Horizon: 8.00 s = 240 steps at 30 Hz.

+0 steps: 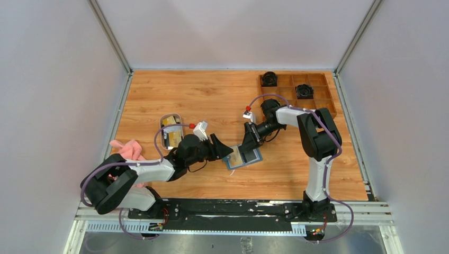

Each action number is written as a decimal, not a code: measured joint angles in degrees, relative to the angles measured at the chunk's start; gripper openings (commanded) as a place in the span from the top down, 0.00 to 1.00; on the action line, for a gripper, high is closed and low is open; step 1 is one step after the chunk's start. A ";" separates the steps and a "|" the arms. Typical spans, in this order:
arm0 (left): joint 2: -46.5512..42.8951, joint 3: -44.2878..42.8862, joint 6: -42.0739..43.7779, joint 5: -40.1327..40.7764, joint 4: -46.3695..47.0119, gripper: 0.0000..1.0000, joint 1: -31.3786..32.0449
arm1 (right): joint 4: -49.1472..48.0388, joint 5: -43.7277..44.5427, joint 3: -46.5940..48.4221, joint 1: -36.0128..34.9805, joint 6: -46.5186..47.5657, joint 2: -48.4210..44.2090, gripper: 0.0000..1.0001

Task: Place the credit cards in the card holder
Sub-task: Insert the credit card into the card holder.

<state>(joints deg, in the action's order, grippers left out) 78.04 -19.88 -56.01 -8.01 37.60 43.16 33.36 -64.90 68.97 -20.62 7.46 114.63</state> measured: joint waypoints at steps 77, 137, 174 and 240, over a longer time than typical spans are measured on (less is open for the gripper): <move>7.72 -1.66 -1.44 3.30 0.15 0.73 4.94 | 0.02 0.02 0.00 -0.92 -0.33 0.72 0.39; 5.44 -0.79 -2.78 4.31 -4.81 0.62 4.17 | 0.02 0.02 0.00 -1.01 -0.35 0.74 0.39; 10.25 -4.44 -2.73 2.56 -5.20 0.64 4.33 | 0.02 0.15 0.00 -1.22 -0.37 0.74 0.39; 9.18 0.20 -4.55 -0.02 6.95 0.63 2.78 | 0.39 9.66 0.02 -5.53 4.28 -1.20 0.68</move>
<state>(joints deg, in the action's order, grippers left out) 87.22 -19.68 -60.55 -8.03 44.56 45.93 33.76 -55.24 68.99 -26.15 11.75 113.43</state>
